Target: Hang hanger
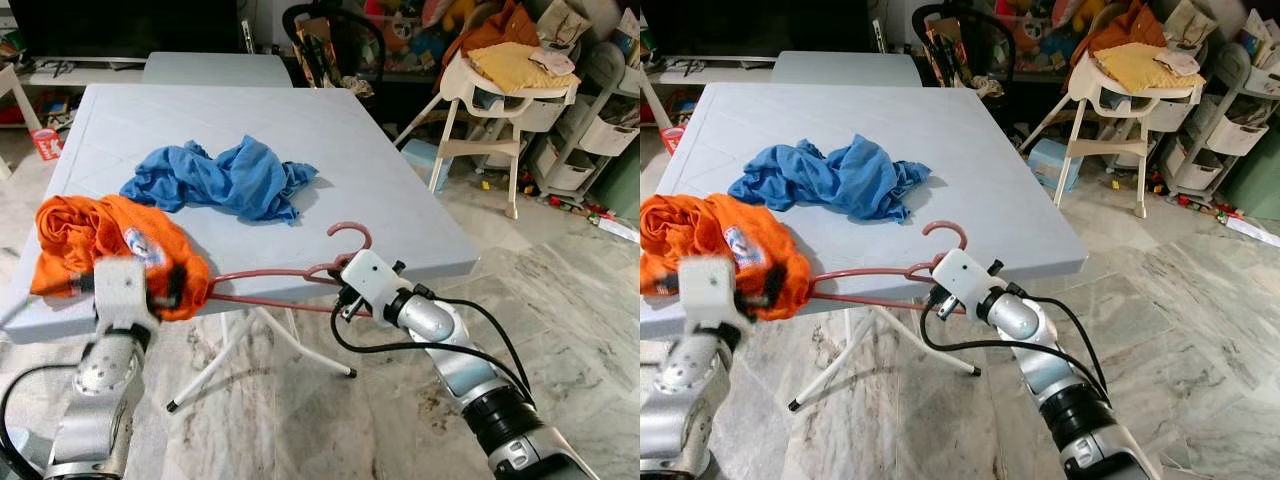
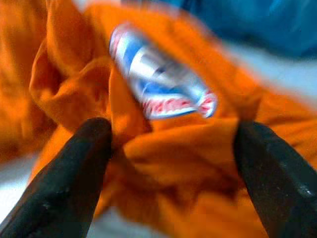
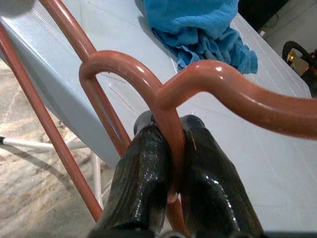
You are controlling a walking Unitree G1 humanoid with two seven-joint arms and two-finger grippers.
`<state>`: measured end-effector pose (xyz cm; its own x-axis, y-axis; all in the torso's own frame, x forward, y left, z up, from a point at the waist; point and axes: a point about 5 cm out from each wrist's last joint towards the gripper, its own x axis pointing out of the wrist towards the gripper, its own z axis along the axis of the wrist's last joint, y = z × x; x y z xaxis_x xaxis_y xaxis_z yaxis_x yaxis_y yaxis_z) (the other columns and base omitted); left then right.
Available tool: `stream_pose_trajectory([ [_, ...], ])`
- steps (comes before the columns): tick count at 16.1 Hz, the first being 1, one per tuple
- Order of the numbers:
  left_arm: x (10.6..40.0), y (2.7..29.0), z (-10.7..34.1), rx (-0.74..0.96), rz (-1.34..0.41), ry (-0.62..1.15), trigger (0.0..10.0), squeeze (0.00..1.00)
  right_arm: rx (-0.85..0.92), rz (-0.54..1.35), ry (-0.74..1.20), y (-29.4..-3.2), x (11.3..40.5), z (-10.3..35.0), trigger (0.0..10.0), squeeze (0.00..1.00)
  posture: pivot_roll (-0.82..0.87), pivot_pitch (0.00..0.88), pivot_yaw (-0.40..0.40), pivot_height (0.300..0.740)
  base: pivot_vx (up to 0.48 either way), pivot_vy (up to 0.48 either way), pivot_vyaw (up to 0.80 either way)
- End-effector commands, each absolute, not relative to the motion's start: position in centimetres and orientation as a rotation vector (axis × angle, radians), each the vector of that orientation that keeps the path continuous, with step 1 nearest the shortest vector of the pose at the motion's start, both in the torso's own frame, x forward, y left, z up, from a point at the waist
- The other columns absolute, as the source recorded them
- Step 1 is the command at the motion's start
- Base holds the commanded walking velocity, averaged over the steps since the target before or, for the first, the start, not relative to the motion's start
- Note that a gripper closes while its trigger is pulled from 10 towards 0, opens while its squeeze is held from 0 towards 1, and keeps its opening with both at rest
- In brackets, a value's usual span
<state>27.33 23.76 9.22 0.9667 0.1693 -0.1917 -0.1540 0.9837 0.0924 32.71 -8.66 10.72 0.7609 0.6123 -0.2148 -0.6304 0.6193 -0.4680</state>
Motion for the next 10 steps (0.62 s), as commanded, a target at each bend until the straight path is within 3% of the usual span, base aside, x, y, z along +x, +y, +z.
stream_pose_trajectory([
  [1, 27.3, 24.2, 8.3, 0.065, 0.17, 0.248, 10.0, 1.0, -0.568, 0.664, 0.05, -10.0, 33.4, 11.1, 10.0, 0.0, 0.03, 0.037, -0.1, 0.74, 0.0, 0.0, 0.0],
  [4, 28.1, 26.1, 8.0, 0.07, 0.246, 0.273, 10.0, 1.0, -0.606, 0.661, -0.008, -11.6, 34.7, 13.5, 10.0, 0.0, 0.02, 0.038, -0.096, 0.74, 0.0, 0.0, 0.0],
  [10, 29.2, 27.0, 9.2, 0.072, 0.276, 0.224, 10.0, 1.0, -0.74, 0.636, -0.017, -14.6, 36.0, 15.3, 10.0, 0.0, 0.01, 0.036, -0.091, 0.74, 0.0, 0.0, 0.0],
])
